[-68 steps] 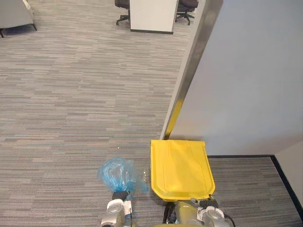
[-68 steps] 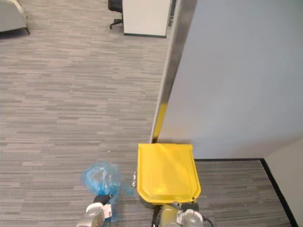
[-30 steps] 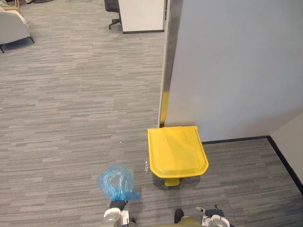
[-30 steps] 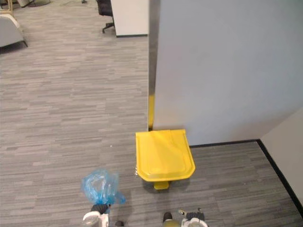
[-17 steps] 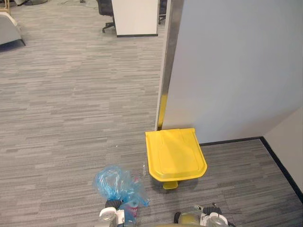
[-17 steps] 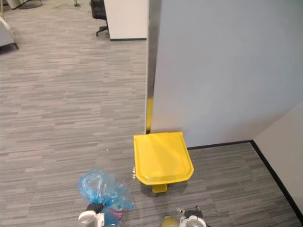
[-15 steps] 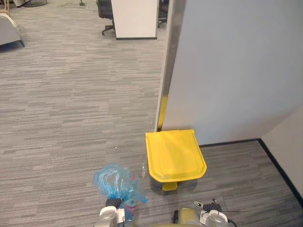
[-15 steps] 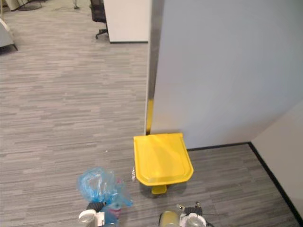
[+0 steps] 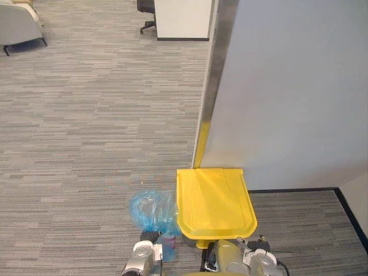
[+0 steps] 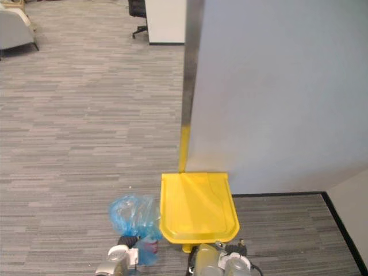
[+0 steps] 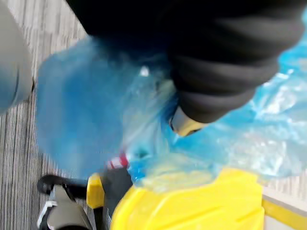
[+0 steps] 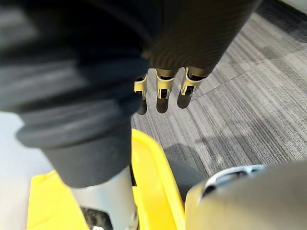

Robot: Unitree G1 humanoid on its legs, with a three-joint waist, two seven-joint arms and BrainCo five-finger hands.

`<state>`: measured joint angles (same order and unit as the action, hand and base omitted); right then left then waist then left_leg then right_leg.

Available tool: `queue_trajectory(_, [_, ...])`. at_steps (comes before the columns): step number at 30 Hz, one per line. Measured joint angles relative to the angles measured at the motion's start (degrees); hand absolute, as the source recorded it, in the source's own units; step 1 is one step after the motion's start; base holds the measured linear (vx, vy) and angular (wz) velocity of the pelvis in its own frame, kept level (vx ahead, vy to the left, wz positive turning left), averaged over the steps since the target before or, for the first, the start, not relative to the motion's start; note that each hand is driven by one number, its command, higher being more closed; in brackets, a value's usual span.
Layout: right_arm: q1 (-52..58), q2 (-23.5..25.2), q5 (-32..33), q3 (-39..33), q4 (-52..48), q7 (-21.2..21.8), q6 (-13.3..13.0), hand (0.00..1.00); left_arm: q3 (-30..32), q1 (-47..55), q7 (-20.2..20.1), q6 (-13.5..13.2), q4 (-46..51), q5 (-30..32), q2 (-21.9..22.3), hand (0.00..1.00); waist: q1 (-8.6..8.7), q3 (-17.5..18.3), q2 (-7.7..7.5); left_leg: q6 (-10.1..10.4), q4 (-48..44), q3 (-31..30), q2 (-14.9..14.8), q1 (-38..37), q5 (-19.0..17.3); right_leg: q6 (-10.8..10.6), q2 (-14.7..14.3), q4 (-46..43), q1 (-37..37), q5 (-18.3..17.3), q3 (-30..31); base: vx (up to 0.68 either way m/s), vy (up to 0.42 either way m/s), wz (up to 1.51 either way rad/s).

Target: Gather rubbish on tea table into small bin, then transfer packed bag to large trash can.

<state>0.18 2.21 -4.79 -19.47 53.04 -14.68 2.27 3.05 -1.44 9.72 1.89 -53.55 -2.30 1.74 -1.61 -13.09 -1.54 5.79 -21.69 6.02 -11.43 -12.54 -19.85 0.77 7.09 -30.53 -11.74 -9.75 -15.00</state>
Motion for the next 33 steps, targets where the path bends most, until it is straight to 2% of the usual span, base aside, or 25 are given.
queue_trajectory(6, [1.08, -0.15, -0.34, 1.77, 0.15, -0.02, 0.01, 0.00, -0.12, 1.10, 0.08, 0.01, 0.02, 0.00, 0.14, 1.00, -0.23, 1.80, -0.16, 0.17, -1.44, 0.07, -0.08, 0.96, -0.08, -1.28, 0.02, 3.92, 1.81, 2.23, -0.07, -0.05, 0.043, 0.08])
queue_trajectory(13, [2.22, -0.09, -1.50, 1.74, -0.10, -0.01, 0.04, 0.00, -0.38, 1.87, 0.13, 0.03, 0.03, -0.02, -0.05, 1.00, -0.24, 3.43, -0.21, 0.39, 0.59, 1.75, 0.62, 0.29, 0.03, -1.36, 0.51, 4.75, 1.85, 3.53, -0.07, -0.10, 0.002, 0.03])
queue_trajectory(16, [2.68, 0.09, -1.45, 1.70, -0.50, 0.03, -0.11, 0.00, -2.08, 2.05, 0.16, 0.03, 0.06, -0.14, -1.02, 1.00, 0.72, 3.73, -0.75, 1.05, 2.72, 2.92, 1.09, 0.09, -0.32, -2.88, 1.15, 5.13, 1.67, 4.51, -0.30, -0.21, -0.015, 0.20])
queue_trajectory(17, [2.86, 0.10, -1.43, 1.66, -0.51, 0.06, -0.13, 0.00, -1.89, 2.07, 0.15, 0.08, 0.11, -0.18, -1.12, 1.00, 0.69, 3.78, -1.25, 1.43, 3.09, 3.07, 1.36, 0.50, 0.26, -4.80, 1.11, 7.86, 2.06, 7.74, 0.05, -0.22, 0.011, -0.11])
queue_trajectory(18, [3.05, -0.79, -1.49, 1.60, -1.10, 0.06, -0.10, 0.00, -1.35, 2.36, 0.17, 0.11, 0.40, -0.24, -0.32, 1.00, 0.39, 4.67, 1.69, 2.08, 4.52, 4.09, -0.90, 1.65, 1.98, -7.79, -0.87, 8.05, 1.31, 9.33, 2.43, -0.18, 0.007, -0.13])
queue_trajectory(19, [2.98, -0.70, -1.46, 1.64, -1.26, 0.00, -0.14, 0.00, -1.19, 2.42, 0.18, 0.05, 0.81, -0.26, -0.63, 1.00, 0.34, 4.99, 1.42, 2.20, 4.81, 4.48, -0.96, 2.45, 2.06, -6.43, -0.71, 2.55, -0.50, 7.39, 3.61, -0.18, -0.003, -0.04])
queue_trajectory(20, [3.46, 0.07, -1.02, 1.54, -2.39, -0.05, -0.18, 0.00, -1.18, 2.16, 0.31, 0.01, 1.24, -0.29, -1.46, 1.00, 0.94, 5.03, -0.45, 2.33, 5.29, 4.32, 0.04, 3.13, 3.25, -4.95, 0.65, -8.89, -2.25, 2.88, 5.74, -0.21, -0.047, 0.18])
queue_trajectory(21, [4.41, 0.57, -0.95, 1.57, -2.11, 0.01, -0.21, 0.00, -1.19, 2.46, 0.29, 0.14, 1.27, -0.70, -1.96, 1.00, 0.84, 5.71, -1.93, 2.44, 5.69, 4.20, 0.42, 3.64, 4.21, -5.74, 1.73, -17.61, -0.58, -0.24, 7.16, -0.24, -0.065, 0.12])
queue_trajectory(22, [4.84, 0.63, -0.97, 1.67, -1.08, 0.04, -0.12, 0.00, -1.49, 3.02, 0.23, 0.15, 1.30, -0.89, -1.94, 1.00, 0.66, 6.03, -2.34, 2.73, 5.73, 4.44, 0.32, 3.77, 4.79, -6.37, 2.58, -20.00, 3.46, -2.51, 7.72, -0.20, -0.123, -0.03])
queue_trajectory(23, [5.09, 0.63, -0.97, 1.83, -0.13, 0.04, -0.12, 0.00, -1.76, 3.36, 0.23, 0.16, 1.30, -1.33, -1.97, 1.00, 0.68, 6.46, -2.80, 2.85, 5.67, 4.69, 0.70, 4.47, 5.46, -6.91, 4.35, -18.81, 6.73, -2.87, 7.69, -0.12, -0.134, -0.35])
queue_trajectory(24, [4.88, 0.61, -1.05, 1.97, 1.23, 0.12, 0.07, 0.00, -1.66, 3.33, 0.23, 0.18, 1.29, -1.53, -2.10, 1.00, -0.06, 7.54, -4.03, 2.97, 5.45, 5.98, 1.48, 5.72, 7.01, -9.73, 4.34, -12.62, 7.96, -5.67, 7.52, -0.11, -0.138, -0.45])
queue_trajectory(25, [4.51, 0.19, -1.09, 1.90, 1.92, 0.17, 0.16, 0.00, -1.67, 3.34, 0.28, 0.35, 1.13, -1.75, -1.84, 1.00, -0.68, 8.02, -2.94, 2.32, 5.47, 6.53, 1.03, 6.83, 8.21, -9.14, 2.81, -8.81, 8.15, -5.80, 7.37, -0.12, -0.120, -0.59])
queue_trajectory(26, [4.27, -0.03, -1.20, 1.63, 2.11, 0.06, 0.37, 0.00, -1.86, 3.33, 0.26, 0.43, 1.21, -2.31, -1.09, 1.00, -1.06, 8.61, -1.50, -0.21, 5.32, 6.85, 0.22, 9.19, 9.99, -7.61, 0.73, -2.09, 9.71, -4.81, 8.93, -0.19, -0.083, -0.53])
queue_trajectory(27, [3.43, -0.91, -1.45, 1.69, 3.36, 0.01, 0.60, 0.00, -1.97, 3.33, 0.28, 0.25, 1.52, -2.72, -0.43, 1.00, -1.36, 8.76, -1.21, -0.21, 7.30, 5.34, 2.15, 11.85, 10.54, -5.79, 0.03, 5.13, 10.22, -3.63, 11.50, -0.24, -0.054, -0.58])
queue_trajectory(28, [1.62, -2.41, -1.45, 1.81, 4.76, 0.07, 0.76, 0.00, -2.12, 3.12, 0.26, 0.15, 2.04, -3.21, -0.12, 1.00, -1.30, 8.27, -0.10, -1.25, 11.10, 3.06, 5.07, 12.71, 13.93, -5.02, -0.33, 9.32, 10.14, -3.08, 12.34, -0.23, -0.010, -0.52])
queue_trajectory(29, [1.04, -2.98, -1.45, 1.77, 4.88, 0.02, 0.75, 0.00, -2.43, 2.93, 0.26, 0.14, 2.12, -3.58, -0.39, 1.00, -1.23, 7.82, 0.58, -1.12, 11.97, 3.60, 5.20, 13.09, 14.34, -4.98, -0.89, 11.23, 10.29, -3.09, 12.18, -0.24, -0.001, -0.26])
queue_trajectory(30, [0.69, -3.56, -1.43, 1.78, 4.84, 0.02, 0.65, 0.00, -2.53, 2.79, 0.28, 0.15, 2.01, -3.76, -1.04, 1.00, -0.92, 7.41, 1.34, 0.14, 12.91, 2.43, 5.20, 13.92, 15.49, -4.58, -1.32, 14.39, 10.82, -2.72, 11.82, -0.26, -0.012, 0.12])
queue_trajectory(31, [0.76, -3.90, -1.40, 1.76, 4.88, 0.02, 0.62, 0.00, -2.62, 2.38, 0.28, 0.12, 1.99, -4.04, -1.34, 1.00, -0.46, 6.21, 1.91, 0.51, 13.34, 1.11, 4.78, 14.40, 16.56, -4.36, -1.85, 16.34, 11.63, -1.04, 10.87, -0.26, -0.020, 0.32])
queue_trajectory(33, [0.86, -3.92, -1.32, 1.89, 5.51, -0.02, 0.66, 0.00, -2.48, 2.82, 0.29, 0.01, 2.04, -4.16, -2.00, 1.00, -0.42, 5.83, 1.91, 1.22, 15.13, -0.08, 4.47, 14.74, 18.81, -3.95, -2.25, 17.66, 11.53, 0.48, 9.96, -0.25, -0.009, 0.30])
